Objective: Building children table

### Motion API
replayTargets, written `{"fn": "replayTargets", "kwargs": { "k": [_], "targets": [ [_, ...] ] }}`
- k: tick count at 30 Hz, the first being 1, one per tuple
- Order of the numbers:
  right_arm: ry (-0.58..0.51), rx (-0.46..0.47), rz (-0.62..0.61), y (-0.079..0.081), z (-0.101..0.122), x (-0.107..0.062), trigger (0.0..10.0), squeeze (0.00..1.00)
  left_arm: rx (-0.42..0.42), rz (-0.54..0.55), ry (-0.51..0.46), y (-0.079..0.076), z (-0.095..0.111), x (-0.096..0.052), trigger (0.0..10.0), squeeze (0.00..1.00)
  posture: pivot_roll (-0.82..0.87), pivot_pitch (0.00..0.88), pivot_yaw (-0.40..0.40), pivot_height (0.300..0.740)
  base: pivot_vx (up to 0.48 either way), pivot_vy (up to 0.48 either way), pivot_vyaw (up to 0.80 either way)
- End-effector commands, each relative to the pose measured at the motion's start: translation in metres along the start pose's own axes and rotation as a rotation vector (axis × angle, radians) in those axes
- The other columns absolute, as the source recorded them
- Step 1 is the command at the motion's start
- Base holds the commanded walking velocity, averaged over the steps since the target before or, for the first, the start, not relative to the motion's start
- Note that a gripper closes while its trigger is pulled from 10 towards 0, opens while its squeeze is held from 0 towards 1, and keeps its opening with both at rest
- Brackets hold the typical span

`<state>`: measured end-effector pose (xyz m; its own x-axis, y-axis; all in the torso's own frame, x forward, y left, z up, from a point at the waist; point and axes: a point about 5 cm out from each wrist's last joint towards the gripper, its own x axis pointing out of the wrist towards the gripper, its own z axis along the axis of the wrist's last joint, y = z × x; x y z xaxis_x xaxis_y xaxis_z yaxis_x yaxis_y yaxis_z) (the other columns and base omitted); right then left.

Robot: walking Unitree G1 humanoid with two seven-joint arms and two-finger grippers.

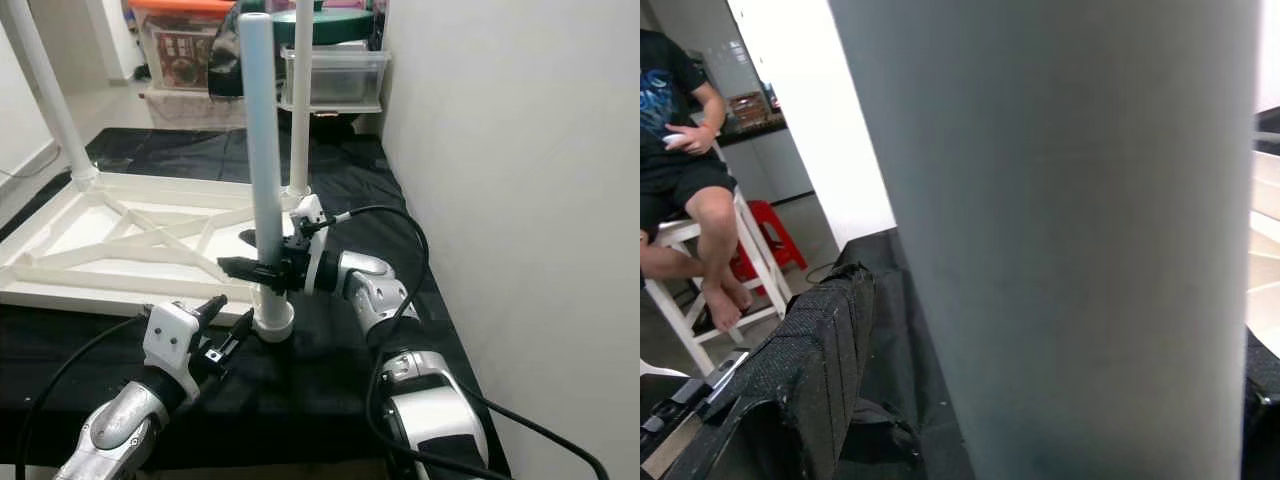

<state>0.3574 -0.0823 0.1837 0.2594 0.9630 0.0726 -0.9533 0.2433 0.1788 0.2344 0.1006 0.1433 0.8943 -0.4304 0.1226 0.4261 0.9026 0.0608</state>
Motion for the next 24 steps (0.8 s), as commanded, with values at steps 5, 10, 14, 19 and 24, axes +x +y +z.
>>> {"fn": "replayTargets", "kwargs": {
  "k": [5,10,14,19,24],
  "targets": [
    [-0.047,-0.046,-0.159,0.005,0.013,0.026,10.0,0.0,0.009,0.016,0.014,0.005,-0.002,-0.002,10.0,0.0,-0.02,0.0,-0.04,0.74,0.0,0.0,0.0],
    [-0.075,-0.054,-0.242,0.015,0.009,0.025,10.0,0.0,0.008,0.019,0.015,0.005,-0.002,-0.003,10.0,0.0,-0.03,0.0,-0.04,0.74,0.0,0.0,0.0],
    [-0.08,-0.035,-0.178,0.032,0.005,0.023,10.0,0.0,0.006,0.019,0.015,0.005,-0.002,-0.003,10.0,0.0,-0.03,0.0,-0.038,0.74,0.0,0.0,0.0],
    [-0.111,-0.008,-0.07,0.049,0.007,0.028,10.0,0.0,-0.002,-0.005,0.014,0.001,-0.001,-0.003,10.0,0.0,-0.03,0.0,-0.033,0.74,0.0,0.0,0.0],
    [-0.14,0.005,-0.103,0.044,0.013,0.036,10.0,0.0,-0.025,-0.063,0.015,-0.005,0.001,-0.003,10.0,0.0,-0.03,0.0,-0.037,0.74,0.0,0.0,0.0]
  ]
}}
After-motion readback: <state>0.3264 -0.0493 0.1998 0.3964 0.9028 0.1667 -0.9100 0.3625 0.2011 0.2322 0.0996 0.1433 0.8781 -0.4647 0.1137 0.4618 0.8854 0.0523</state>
